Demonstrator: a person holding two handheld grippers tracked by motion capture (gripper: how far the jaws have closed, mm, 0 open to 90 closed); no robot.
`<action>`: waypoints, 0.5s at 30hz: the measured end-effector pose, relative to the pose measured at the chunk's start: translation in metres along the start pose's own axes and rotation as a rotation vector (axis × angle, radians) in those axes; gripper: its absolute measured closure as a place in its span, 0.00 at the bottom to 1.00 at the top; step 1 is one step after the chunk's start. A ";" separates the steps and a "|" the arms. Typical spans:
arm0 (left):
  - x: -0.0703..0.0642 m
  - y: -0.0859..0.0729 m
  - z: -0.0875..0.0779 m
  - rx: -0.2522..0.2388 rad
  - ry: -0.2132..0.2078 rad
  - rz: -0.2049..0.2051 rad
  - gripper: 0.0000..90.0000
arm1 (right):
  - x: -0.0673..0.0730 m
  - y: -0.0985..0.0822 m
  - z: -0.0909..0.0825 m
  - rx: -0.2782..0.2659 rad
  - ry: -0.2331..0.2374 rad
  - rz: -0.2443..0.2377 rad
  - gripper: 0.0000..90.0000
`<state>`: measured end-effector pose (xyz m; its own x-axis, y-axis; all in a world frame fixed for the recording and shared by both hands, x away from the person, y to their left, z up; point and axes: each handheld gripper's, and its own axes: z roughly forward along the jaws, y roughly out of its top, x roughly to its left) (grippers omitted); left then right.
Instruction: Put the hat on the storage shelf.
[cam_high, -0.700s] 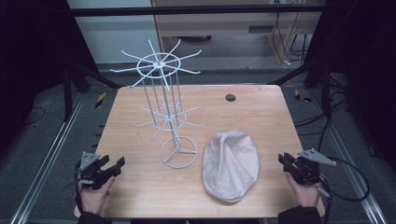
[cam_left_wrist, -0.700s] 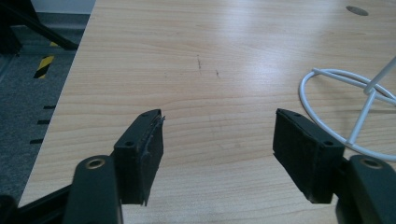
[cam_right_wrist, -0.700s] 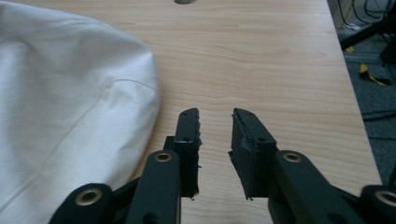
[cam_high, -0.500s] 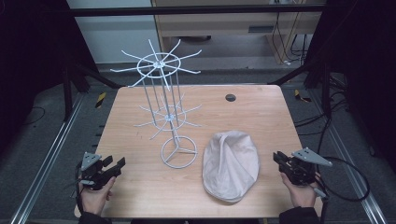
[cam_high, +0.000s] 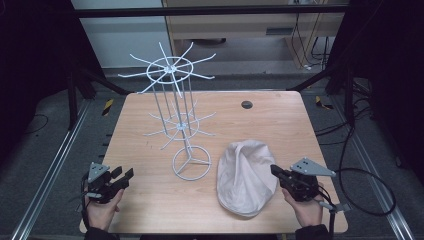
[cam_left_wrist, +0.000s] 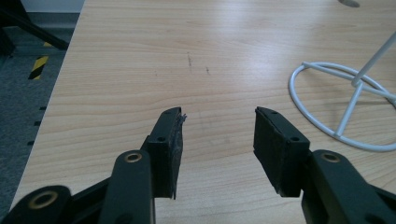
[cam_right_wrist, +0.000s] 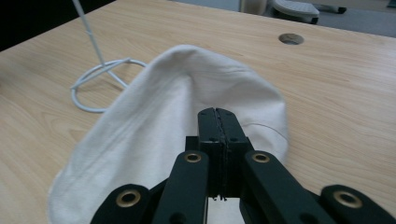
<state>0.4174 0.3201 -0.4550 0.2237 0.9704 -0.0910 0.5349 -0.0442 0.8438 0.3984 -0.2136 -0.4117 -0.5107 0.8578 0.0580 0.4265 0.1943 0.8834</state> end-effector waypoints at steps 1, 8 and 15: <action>0.000 0.000 0.000 0.002 0.004 0.003 0.58 | 0.003 0.001 0.001 0.001 0.011 -0.005 1.00; 0.000 0.000 0.002 0.006 0.028 0.012 0.54 | 0.030 0.009 0.012 0.011 0.090 -0.036 1.00; 0.000 0.000 0.002 0.009 0.039 0.023 0.52 | 0.057 0.013 0.031 0.044 0.149 -0.081 1.00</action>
<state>0.4190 0.3198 -0.4558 0.2043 0.9776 -0.0509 0.5372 -0.0685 0.8407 0.3982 -0.1476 -0.4112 -0.6483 0.7591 0.0585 0.4102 0.2835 0.8668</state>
